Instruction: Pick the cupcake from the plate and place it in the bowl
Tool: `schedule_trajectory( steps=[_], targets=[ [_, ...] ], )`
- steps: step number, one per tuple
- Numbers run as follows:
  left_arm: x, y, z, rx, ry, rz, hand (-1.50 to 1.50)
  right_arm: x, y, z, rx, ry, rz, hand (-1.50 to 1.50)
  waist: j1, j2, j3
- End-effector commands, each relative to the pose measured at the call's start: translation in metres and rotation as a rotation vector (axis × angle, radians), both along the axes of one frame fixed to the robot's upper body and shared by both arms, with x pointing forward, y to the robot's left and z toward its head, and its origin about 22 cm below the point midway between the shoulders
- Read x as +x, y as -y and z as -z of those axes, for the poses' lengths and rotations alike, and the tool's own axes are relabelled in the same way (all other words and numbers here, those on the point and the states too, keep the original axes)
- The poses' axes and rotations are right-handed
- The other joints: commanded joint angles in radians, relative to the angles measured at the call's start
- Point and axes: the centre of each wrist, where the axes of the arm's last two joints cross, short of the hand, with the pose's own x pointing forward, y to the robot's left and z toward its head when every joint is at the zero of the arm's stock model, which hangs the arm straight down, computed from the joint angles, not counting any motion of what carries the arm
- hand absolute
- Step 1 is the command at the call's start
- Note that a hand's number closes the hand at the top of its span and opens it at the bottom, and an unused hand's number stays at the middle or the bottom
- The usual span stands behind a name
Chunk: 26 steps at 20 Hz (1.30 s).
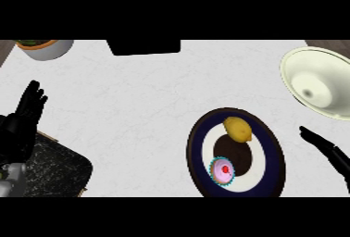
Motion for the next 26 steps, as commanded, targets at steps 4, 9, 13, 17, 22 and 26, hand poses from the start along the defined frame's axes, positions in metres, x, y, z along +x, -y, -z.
schedule_trajectory(
  steps=[4,9,13,17,22,26],
  targets=[
    [-0.001,0.016,-0.005,-0.015,0.015,0.068,0.00,-0.065,-0.019,-0.040,-0.037,-0.024,0.129,-1.50,0.050,0.011,0.002],
    [0.010,0.007,0.002,-0.010,0.019,0.072,0.00,-0.051,-0.017,-0.068,-0.106,-0.044,0.112,-1.50,0.064,0.016,0.001],
    [0.023,0.021,-0.007,-0.012,0.010,0.087,0.00,-0.024,-0.026,-0.093,-0.176,-0.105,0.099,-1.50,0.080,0.021,0.000],
    [0.017,0.032,0.006,-0.016,0.018,0.097,0.00,-0.010,-0.032,-0.094,-0.352,-0.275,0.035,-1.50,0.091,0.021,-0.002],
    [0.023,0.030,-0.005,-0.009,0.023,0.101,0.00,0.033,-0.042,-0.093,-0.409,-0.444,-0.016,-1.50,0.102,0.024,0.000],
    [0.028,0.017,-0.018,0.005,0.022,0.084,0.00,0.043,-0.062,-0.085,-0.437,-0.540,-0.083,-1.50,0.088,0.019,0.001]
  ],
)
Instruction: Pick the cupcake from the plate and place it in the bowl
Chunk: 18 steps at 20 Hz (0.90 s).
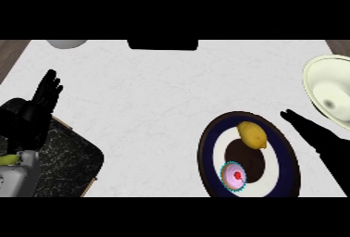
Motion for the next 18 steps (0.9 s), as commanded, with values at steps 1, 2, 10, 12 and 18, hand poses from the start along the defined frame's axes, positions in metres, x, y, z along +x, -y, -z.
schedule_trajectory(
  steps=[1,2,10,12,18],
  targets=[
    [-0.004,0.008,0.003,0.008,0.008,-0.001,0.00,0.022,-0.004,-0.010,-0.013,-0.133,-0.044,-1.50,-0.008,-0.003,0.001],
    [-0.005,0.014,0.008,0.003,-0.008,-0.011,0.00,0.023,-0.024,0.002,-0.029,-0.135,-0.063,-1.50,-0.007,-0.003,0.001],
    [0.005,0.003,0.002,0.014,0.002,-0.011,0.00,0.035,-0.041,0.024,-0.150,-0.357,-0.111,-1.50,-0.016,-0.003,0.001],
    [-0.009,0.014,-0.001,-0.003,-0.012,0.001,0.00,0.048,-0.039,0.044,-0.157,-0.360,-0.100,-1.50,-0.011,-0.005,0.002],
    [0.008,0.018,0.006,0.011,0.000,-0.025,0.00,0.047,-0.063,0.041,-0.239,-0.179,-0.117,-1.50,-0.025,-0.003,0.002]
  ],
)
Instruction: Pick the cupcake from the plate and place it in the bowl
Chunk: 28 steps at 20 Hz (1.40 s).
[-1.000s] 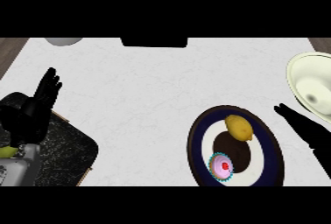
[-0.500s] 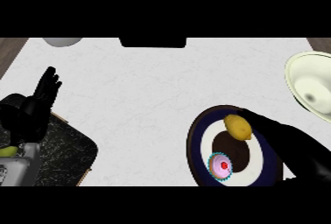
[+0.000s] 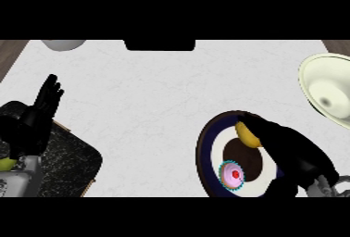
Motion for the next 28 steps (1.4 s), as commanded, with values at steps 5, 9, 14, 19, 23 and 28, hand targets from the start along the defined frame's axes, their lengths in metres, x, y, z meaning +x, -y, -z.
schedule_trajectory(
  steps=[5,9,14,19,23,28],
  targets=[
    [0.012,-0.014,-0.004,-0.019,0.003,-0.004,0.00,-0.013,-0.026,0.034,-0.097,0.058,0.027,-1.50,-0.011,0.000,0.000],
    [-0.004,-0.005,-0.004,0.008,-0.005,-0.003,0.00,-0.007,-0.030,0.043,-0.086,-0.047,0.027,-1.50,-0.006,-0.001,0.001],
    [-0.002,-0.005,0.012,-0.003,-0.014,-0.008,0.00,-0.028,-0.021,0.056,-0.107,-0.051,0.034,-1.50,-0.013,-0.001,0.000],
    [0.006,-0.018,0.009,-0.016,-0.003,-0.001,0.00,-0.031,-0.010,0.085,-0.100,-0.026,0.035,-1.50,-0.016,0.000,0.001],
    [0.001,-0.003,0.003,-0.007,0.009,-0.016,0.00,-0.008,-0.039,0.081,-0.105,-0.021,0.059,-1.50,-0.008,0.000,0.001],
    [-0.008,-0.009,-0.008,0.010,-0.003,-0.009,0.00,-0.001,-0.034,0.094,-0.102,-0.076,0.065,-1.50,-0.005,-0.001,0.001]
  ],
)
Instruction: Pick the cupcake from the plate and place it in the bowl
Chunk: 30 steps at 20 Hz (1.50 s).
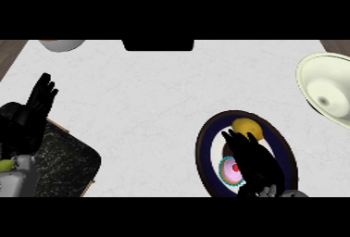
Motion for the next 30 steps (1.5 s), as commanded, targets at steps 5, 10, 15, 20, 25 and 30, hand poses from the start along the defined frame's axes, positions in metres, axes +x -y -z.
schedule_trajectory(
  steps=[5,10,15,20,25,30],
  targets=[
    [0.010,0.008,0.003,-0.004,-0.004,0.003,0.00,0.013,-0.006,0.015,0.048,-0.053,-0.079,1.50,0.000,0.003,0.002],
    [-0.007,0.008,0.002,0.008,-0.017,0.003,0.00,0.004,-0.019,0.031,0.068,-0.033,-0.077,1.50,0.001,0.002,0.002],
    [0.002,-0.001,-0.001,-0.008,0.005,0.019,0.00,0.051,0.005,0.032,0.073,0.029,0.025,1.50,0.006,0.005,0.002],
    [0.006,0.011,0.001,-0.018,0.005,0.046,0.00,0.122,0.055,0.005,0.031,0.112,0.428,1.50,0.048,0.027,0.003],
    [0.006,0.015,-0.008,-0.013,0.022,0.051,0.00,0.171,0.042,-0.016,-0.059,0.233,0.494,1.50,0.043,0.014,0.002],
    [-0.005,-0.005,0.003,-0.006,0.002,0.018,0.00,0.180,0.040,-0.056,-0.154,0.431,0.509,1.50,0.019,0.003,0.001]
  ],
)
